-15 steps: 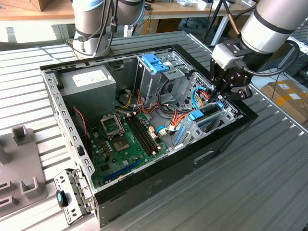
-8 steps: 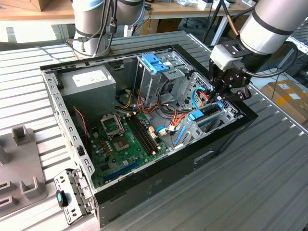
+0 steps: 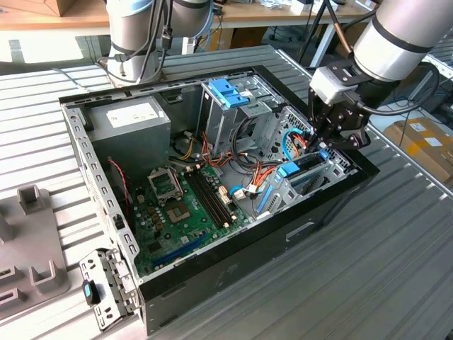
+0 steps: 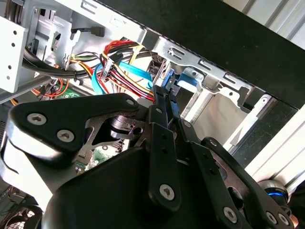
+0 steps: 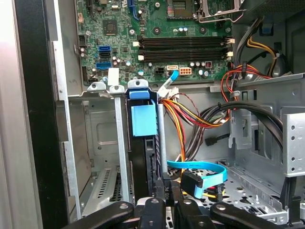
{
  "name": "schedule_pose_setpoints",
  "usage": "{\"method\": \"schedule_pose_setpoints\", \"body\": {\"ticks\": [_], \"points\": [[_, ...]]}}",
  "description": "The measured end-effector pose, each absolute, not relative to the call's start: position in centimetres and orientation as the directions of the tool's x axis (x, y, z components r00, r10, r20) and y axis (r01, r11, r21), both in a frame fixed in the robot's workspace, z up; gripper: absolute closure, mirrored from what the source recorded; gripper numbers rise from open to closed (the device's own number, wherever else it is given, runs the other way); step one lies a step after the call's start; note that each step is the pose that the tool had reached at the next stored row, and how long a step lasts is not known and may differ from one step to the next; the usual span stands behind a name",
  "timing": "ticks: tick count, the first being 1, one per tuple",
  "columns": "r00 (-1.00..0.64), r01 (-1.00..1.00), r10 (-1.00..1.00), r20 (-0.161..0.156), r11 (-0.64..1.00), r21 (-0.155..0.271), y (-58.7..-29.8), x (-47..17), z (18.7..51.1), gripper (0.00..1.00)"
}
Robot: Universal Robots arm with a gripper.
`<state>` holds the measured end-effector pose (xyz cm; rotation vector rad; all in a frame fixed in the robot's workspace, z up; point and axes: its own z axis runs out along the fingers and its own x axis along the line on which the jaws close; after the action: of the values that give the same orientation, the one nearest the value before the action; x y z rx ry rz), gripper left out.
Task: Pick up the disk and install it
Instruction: 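Insert the first disk wire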
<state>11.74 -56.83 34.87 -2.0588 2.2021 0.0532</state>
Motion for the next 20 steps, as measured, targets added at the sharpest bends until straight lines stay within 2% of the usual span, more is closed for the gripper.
{"method": "schedule_pose_setpoints", "body": {"ticks": [20], "points": [[-0.063, -0.996, -0.991, -0.116, 0.071, -0.060, -57.61, 11.57, 34.61, 0.83]]}}
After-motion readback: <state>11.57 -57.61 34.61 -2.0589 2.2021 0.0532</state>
